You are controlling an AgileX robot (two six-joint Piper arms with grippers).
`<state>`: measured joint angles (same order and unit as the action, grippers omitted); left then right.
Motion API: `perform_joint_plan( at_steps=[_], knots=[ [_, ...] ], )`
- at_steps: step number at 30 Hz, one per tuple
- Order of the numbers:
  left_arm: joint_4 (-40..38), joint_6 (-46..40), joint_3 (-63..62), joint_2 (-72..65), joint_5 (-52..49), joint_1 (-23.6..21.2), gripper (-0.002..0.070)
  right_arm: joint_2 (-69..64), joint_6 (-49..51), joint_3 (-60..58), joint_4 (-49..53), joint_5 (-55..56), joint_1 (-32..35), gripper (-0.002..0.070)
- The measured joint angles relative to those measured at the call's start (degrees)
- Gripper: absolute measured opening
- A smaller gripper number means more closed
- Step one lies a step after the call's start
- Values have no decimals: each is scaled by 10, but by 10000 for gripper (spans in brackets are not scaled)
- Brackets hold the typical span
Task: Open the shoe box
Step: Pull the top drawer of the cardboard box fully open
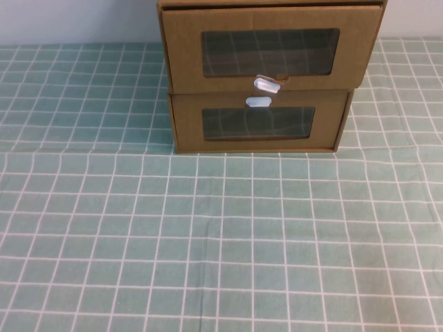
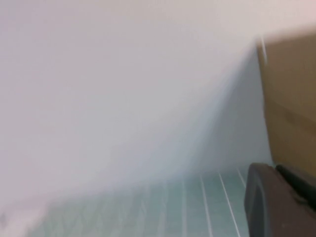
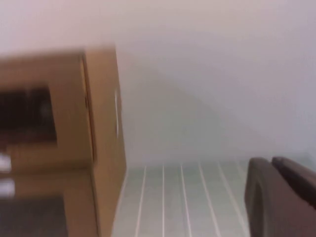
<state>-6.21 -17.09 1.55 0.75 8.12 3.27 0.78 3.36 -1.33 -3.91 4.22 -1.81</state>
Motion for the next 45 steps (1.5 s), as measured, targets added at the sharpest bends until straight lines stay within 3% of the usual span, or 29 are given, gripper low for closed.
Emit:
perform_joint_plan(
  at_steps=[7,12,16,24,30,36,41,45],
  knots=[
    [0,0,0,0,260,0,-5,0,0,0,0,345,0,-15],
    [-1,0,0,0,348,0,-5,0,0,0,0,510,0,-15],
    [-4,3,0,0,384,0,-5,1,0,0,-1,570,0,-15],
    [-16,99,-22,1,464,0,-5,1,14,43,47,591,0,-15],
    [-16,107,-172,1,400,0,-5,1,18,205,131,432,0,-15],
    [-16,117,-373,-55,264,0,-5,-47,96,395,111,242,0,-15],
    [-16,146,-539,-163,80,0,-5,-161,115,538,93,14,0,-15],
    [-16,152,-673,-284,-122,0,-5,-264,118,639,78,-187,0,-15]
  ],
)
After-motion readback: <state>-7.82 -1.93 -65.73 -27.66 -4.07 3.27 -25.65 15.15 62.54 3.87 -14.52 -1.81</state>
